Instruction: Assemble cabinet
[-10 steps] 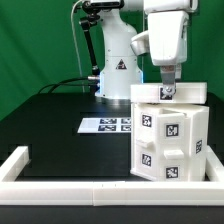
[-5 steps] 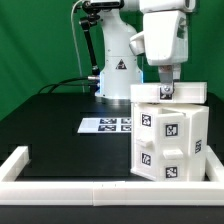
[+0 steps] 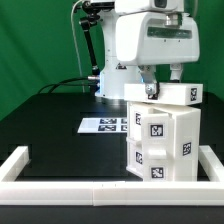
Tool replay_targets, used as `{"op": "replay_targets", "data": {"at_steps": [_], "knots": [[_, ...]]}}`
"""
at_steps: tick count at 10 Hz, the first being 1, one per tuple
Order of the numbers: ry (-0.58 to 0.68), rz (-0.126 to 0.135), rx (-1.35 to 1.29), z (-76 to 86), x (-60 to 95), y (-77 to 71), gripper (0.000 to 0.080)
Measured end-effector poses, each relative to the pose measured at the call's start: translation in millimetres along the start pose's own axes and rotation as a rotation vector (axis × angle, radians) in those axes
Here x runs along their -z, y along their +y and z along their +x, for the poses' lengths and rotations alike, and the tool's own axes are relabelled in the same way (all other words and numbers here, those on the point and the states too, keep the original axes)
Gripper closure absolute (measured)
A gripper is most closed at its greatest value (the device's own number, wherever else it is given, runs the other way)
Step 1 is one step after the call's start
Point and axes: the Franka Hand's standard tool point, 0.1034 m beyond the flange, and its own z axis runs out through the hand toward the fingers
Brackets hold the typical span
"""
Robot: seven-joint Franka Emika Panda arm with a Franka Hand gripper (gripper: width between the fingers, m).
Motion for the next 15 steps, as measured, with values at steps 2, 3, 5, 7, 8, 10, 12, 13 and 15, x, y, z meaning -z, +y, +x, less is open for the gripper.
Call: {"op": "replay_targets", "data": {"at_steps": [2,3,5,7,8,10,12,13,15], "knots": [[0.000,0.001,-0.184,0.9,-0.3,-1.6,0.0239],[0.001,0.001,-0.254,2.0,-0.5,-2.8,0.0239],[0.001,0.001,-0.405,1.9,-0.6,-2.6,0.0239],[0.011,-0.005,-0.451,2.4,-0.6,-1.0,0.0239],[0.013,-0.004,-0.536,2.8,-0.7,-1.5,0.0239],[0.013,-0.003,-0.658,2.8,-0.8,-1.6,0.0239],[0.016,0.004,-0.804,3.5,-1.0,-2.5,0.0239],[0.030,0.008,-0.903,4.7,-1.5,-3.3,0.0239],[0.044,0.020,-1.071,8.1,-1.8,-6.5,0.0239]]}}
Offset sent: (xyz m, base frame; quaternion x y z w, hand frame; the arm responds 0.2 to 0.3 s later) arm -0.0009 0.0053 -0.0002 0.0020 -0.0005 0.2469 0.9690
